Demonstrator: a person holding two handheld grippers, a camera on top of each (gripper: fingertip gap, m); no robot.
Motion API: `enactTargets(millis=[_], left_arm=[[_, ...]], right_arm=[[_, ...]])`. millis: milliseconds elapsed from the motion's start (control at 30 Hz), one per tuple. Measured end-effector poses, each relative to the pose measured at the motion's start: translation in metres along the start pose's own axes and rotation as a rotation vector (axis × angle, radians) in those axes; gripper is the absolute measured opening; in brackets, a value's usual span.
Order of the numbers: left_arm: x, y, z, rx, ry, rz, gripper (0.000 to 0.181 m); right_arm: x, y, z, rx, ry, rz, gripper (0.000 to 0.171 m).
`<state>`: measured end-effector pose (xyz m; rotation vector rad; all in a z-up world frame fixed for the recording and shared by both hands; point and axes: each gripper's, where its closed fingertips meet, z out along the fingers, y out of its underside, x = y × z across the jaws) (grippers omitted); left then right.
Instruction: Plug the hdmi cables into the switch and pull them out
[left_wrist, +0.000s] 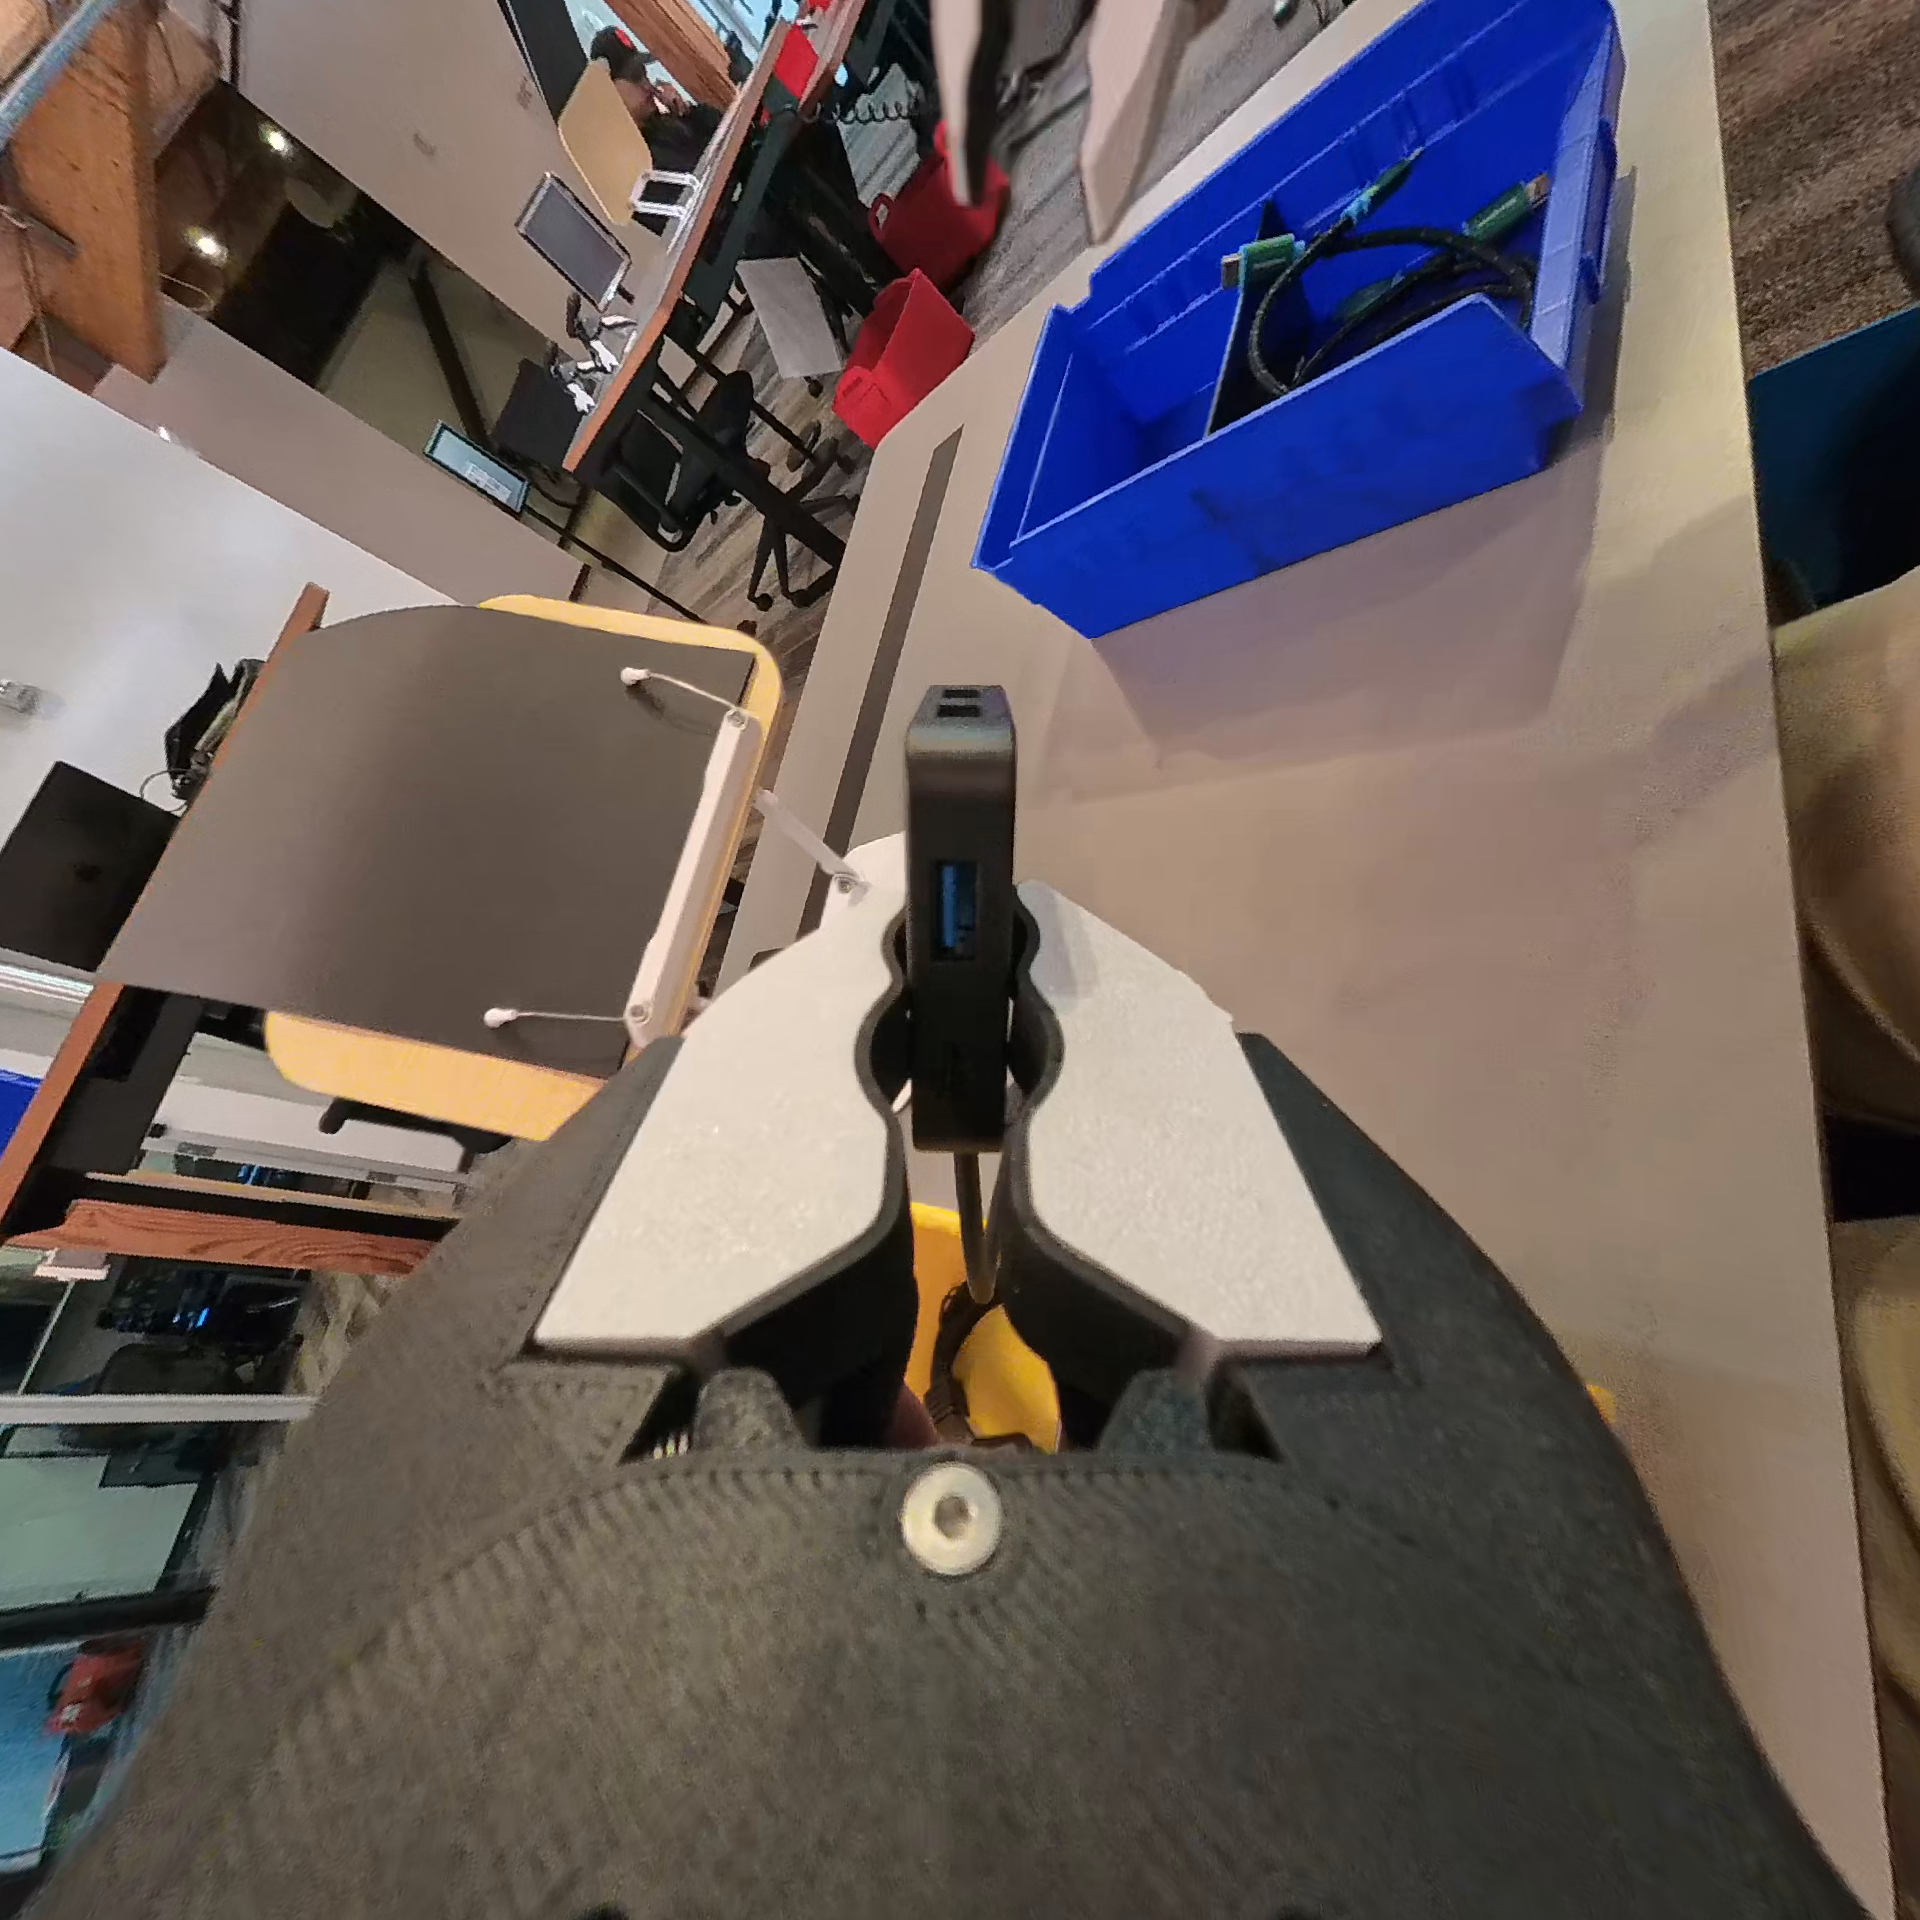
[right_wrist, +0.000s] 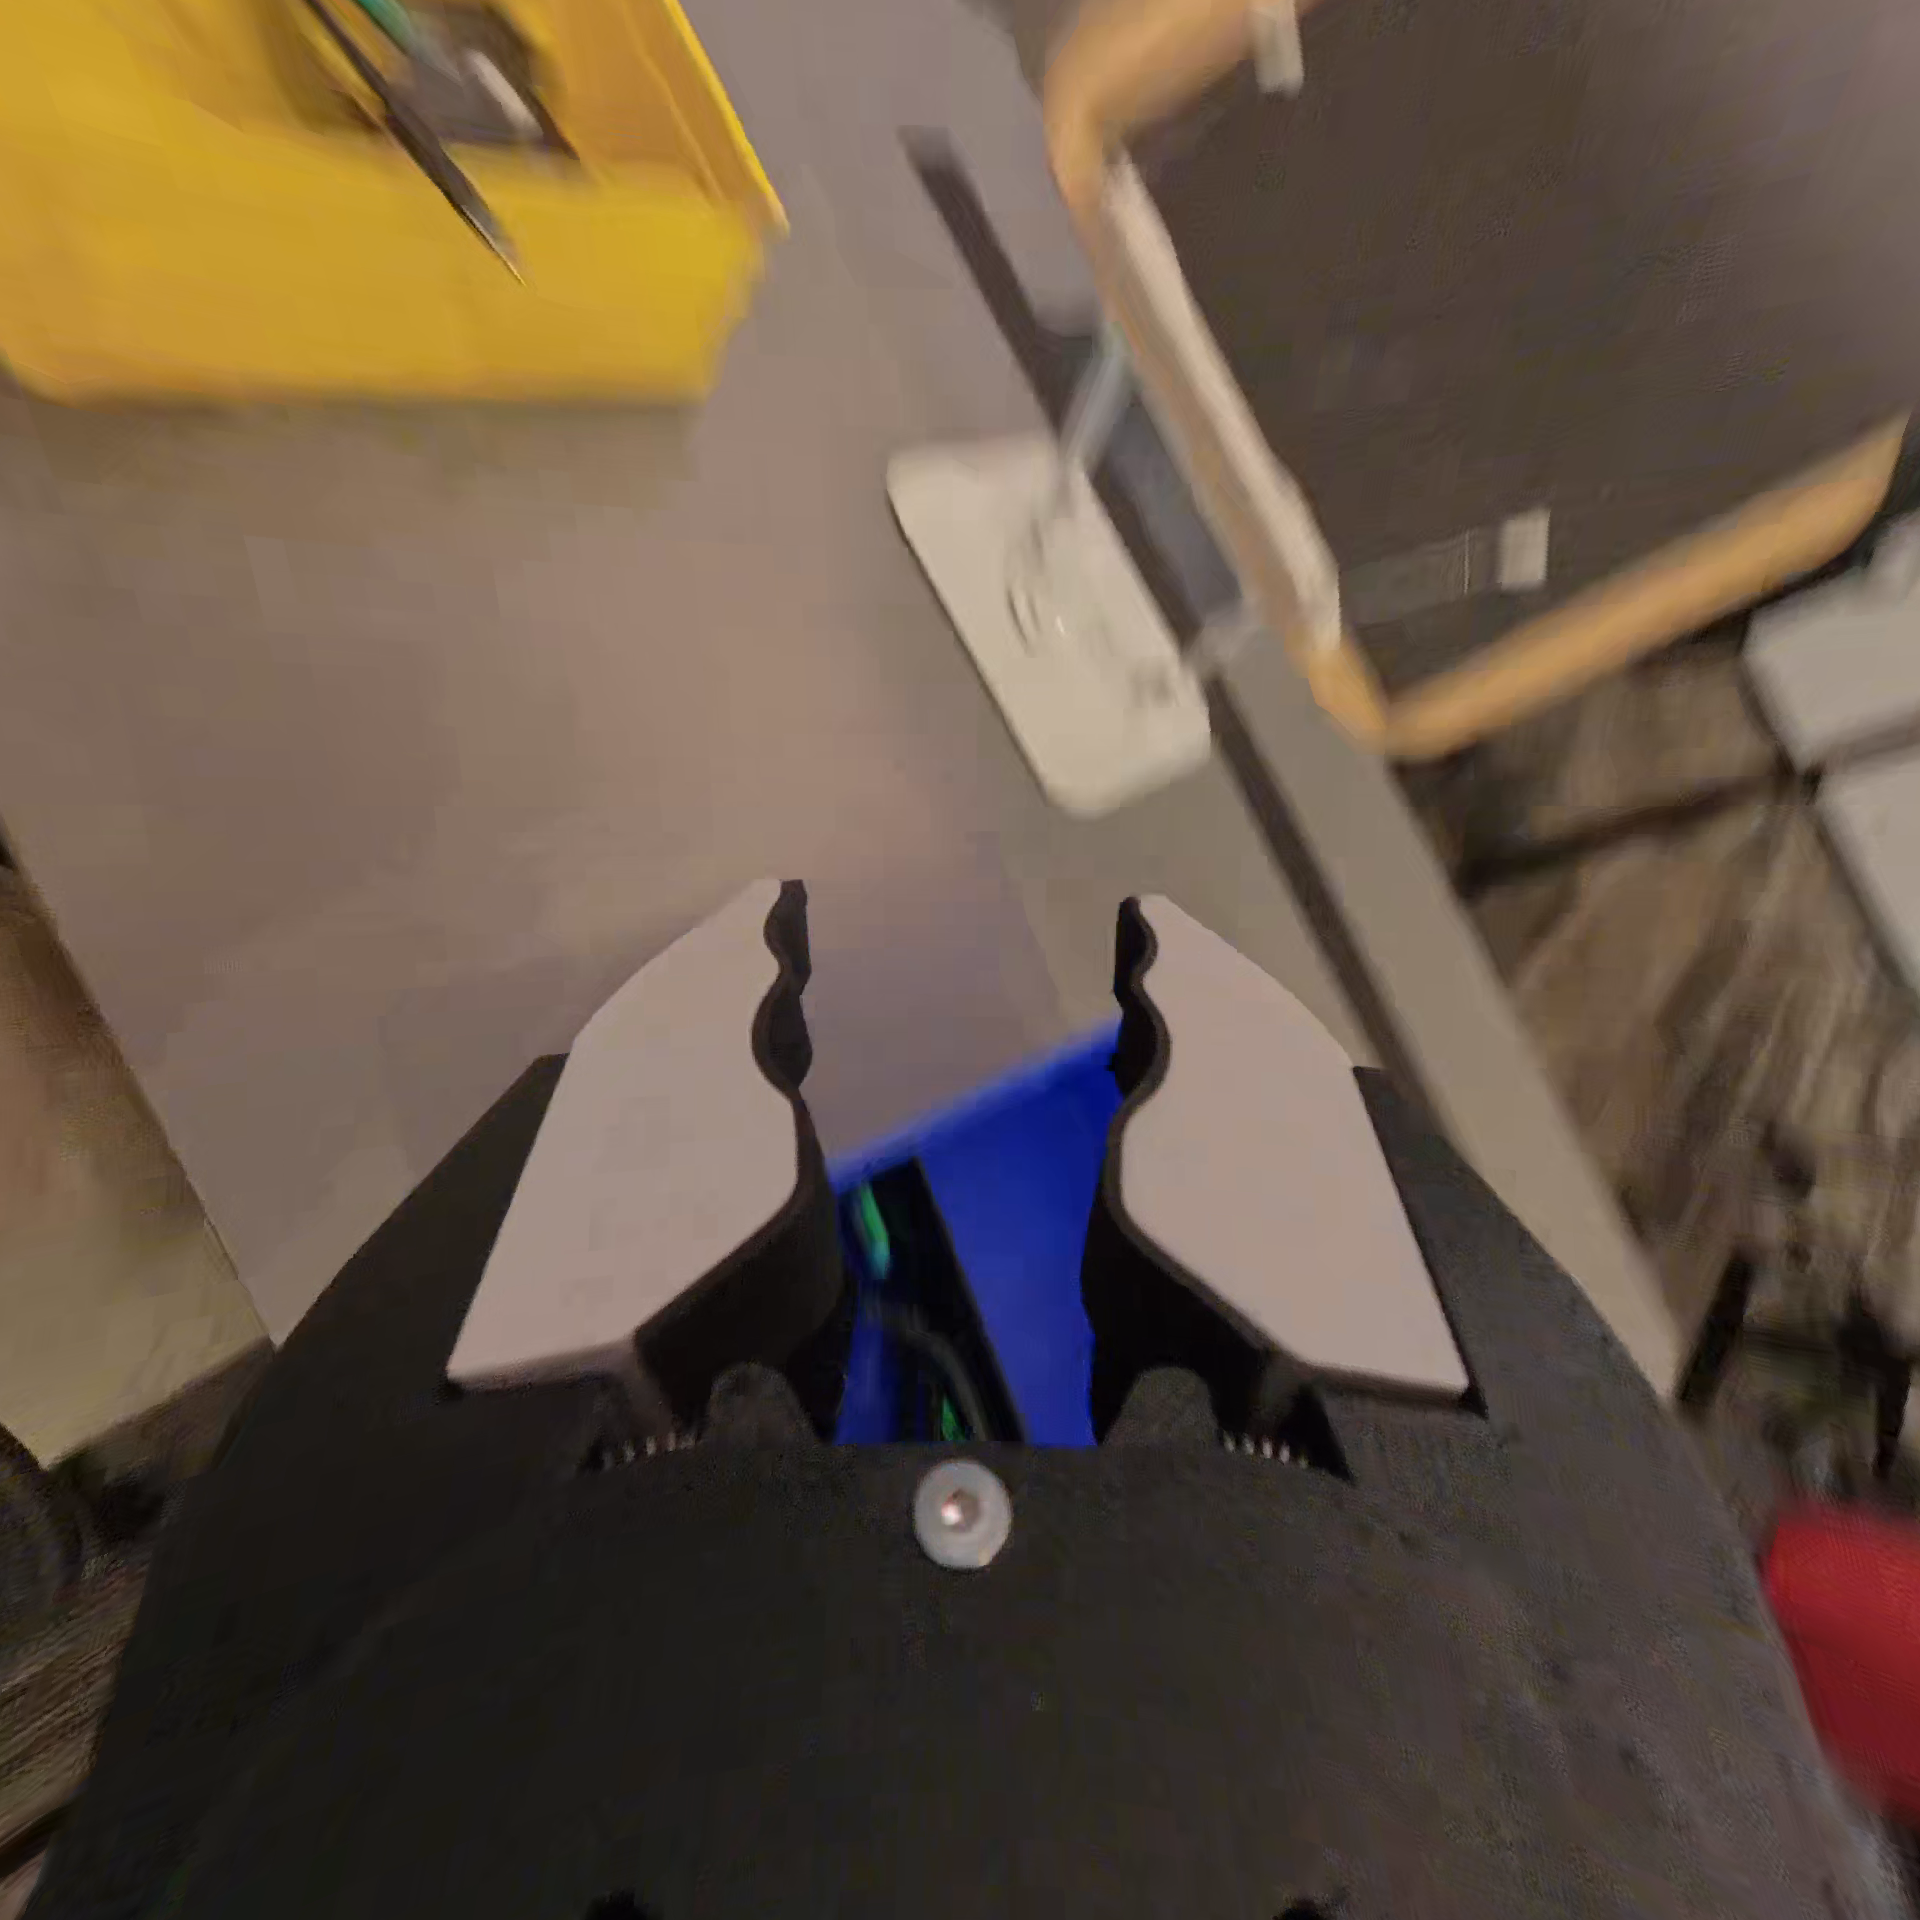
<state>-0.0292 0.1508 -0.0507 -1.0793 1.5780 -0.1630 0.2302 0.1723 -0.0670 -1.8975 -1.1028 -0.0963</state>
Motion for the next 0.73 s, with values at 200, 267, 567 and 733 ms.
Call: enactTargets(millis=[200,267,567,733], left_arm=[[0.016,-0.003,0.015,-0.003,0.043,-0.008,0.014],[0.022,-0.006,0.017,0.002,0.056,0.0,0.014],[0.047,-0.016,0.028,0.026,0.133,0.039,0.014],[0.031,-0.018,0.031,0.054,0.042,-0.001,0.024]], right_arm=[[-0.119,-0.138,0.007,0.326,-0.131,-0.42,0.049],[-0.145,-0.154,0.016,0.358,-0.158,-0.478,0.042],[-0.177,-0.15,0.048,0.321,-0.154,-0.559,0.013],[-0.151,-0.145,0.033,0.313,-0.119,-0.514,0.013]])
